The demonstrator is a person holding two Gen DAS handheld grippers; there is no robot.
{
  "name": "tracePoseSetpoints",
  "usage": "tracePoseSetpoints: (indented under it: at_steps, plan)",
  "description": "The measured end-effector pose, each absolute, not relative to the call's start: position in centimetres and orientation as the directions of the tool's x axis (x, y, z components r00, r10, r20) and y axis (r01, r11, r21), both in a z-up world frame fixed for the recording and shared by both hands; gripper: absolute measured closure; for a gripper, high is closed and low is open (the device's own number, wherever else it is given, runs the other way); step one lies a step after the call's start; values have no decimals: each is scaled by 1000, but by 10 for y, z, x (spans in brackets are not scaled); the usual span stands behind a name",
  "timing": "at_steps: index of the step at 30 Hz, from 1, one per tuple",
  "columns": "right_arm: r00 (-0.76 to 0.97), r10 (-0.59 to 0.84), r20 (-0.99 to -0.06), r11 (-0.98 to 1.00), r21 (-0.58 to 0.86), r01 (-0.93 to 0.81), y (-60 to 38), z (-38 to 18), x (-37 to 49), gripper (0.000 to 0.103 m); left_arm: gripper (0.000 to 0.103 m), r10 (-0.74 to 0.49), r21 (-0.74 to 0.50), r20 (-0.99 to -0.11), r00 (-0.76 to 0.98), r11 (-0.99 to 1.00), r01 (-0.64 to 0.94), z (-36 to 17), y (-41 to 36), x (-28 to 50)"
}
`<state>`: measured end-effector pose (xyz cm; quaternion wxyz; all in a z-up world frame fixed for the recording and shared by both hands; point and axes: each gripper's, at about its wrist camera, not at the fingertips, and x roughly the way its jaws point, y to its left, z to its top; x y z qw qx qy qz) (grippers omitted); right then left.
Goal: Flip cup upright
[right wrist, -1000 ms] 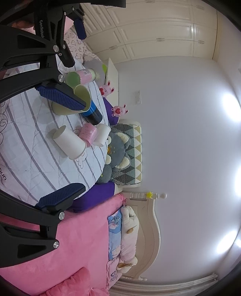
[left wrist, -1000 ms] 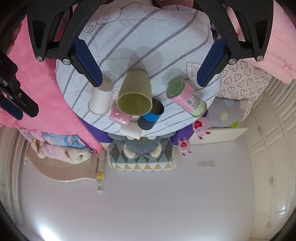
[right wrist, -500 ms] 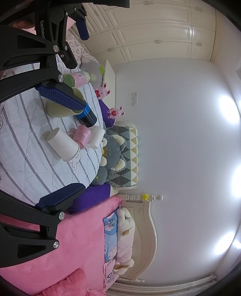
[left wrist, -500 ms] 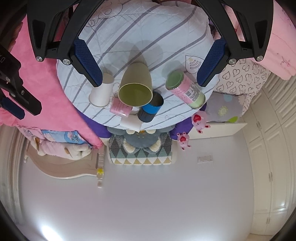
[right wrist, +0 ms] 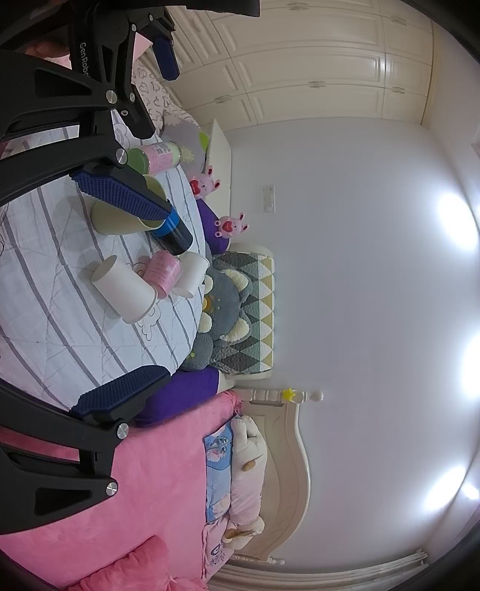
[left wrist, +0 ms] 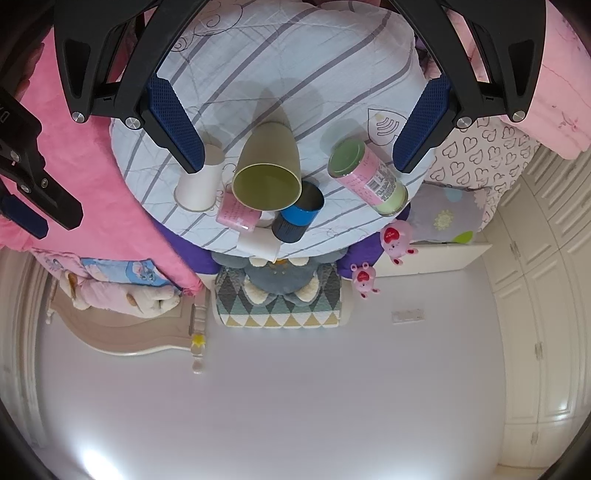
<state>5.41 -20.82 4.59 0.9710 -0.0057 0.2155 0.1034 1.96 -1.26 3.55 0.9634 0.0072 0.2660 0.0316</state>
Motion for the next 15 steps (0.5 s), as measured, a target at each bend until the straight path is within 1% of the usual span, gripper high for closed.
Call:
tracePoseSetpoints:
  at_steps: [8, 15]
  plan:
    - [887, 196, -419, 979, 31, -202, -207, 46, 55, 21, 0, 63, 28, -494, 867, 998, -56, 35, -10, 18]
    - [893, 200, -404, 978, 29, -206, -207, 45, 54, 21, 0, 52, 29, -455, 889, 999, -44, 36, -12, 12]
